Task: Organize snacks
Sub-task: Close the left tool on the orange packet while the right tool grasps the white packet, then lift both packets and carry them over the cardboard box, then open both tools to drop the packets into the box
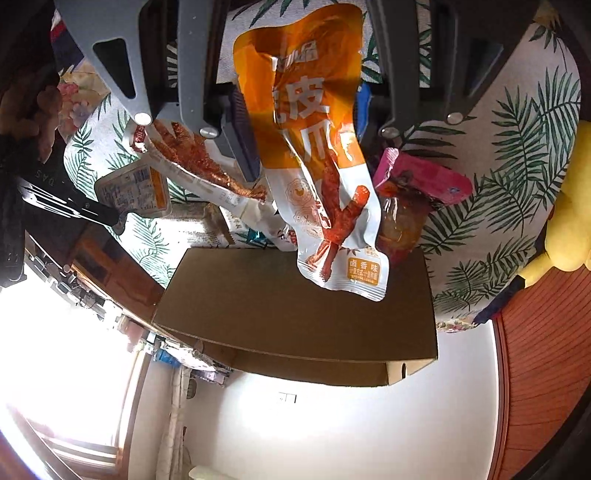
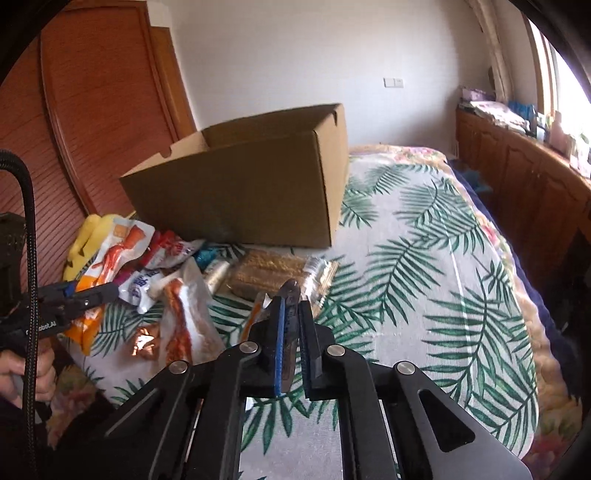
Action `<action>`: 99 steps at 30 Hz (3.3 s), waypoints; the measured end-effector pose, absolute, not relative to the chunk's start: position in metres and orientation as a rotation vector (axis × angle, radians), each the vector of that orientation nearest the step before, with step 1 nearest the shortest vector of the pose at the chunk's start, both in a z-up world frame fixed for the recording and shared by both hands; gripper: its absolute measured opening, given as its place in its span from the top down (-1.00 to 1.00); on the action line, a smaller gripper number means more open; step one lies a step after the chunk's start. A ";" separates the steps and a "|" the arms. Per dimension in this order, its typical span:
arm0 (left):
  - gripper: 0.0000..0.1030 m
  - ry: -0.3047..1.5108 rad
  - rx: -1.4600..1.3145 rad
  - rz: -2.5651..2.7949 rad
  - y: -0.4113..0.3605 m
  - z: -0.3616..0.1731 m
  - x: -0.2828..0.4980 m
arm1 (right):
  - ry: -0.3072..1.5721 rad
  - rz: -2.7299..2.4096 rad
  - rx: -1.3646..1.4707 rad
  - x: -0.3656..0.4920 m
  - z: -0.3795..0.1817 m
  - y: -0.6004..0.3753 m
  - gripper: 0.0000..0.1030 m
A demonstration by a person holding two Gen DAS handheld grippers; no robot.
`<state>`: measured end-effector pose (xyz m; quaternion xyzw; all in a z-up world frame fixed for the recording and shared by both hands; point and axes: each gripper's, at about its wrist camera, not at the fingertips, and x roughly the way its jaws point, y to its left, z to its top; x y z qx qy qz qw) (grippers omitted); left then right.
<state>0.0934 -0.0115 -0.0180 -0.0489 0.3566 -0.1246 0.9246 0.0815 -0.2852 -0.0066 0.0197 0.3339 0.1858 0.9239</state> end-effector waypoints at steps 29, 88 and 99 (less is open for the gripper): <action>0.17 0.612 -0.073 -0.310 -0.006 0.055 0.116 | 0.477 0.378 -0.213 0.069 0.095 -0.250 1.00; 0.08 0.679 0.055 -0.267 -0.029 0.048 0.316 | 0.558 0.482 -0.257 0.250 0.055 -0.159 1.00; -0.04 0.675 0.054 -0.254 -0.024 0.046 0.307 | 0.587 0.499 -0.220 0.256 0.048 -0.162 0.95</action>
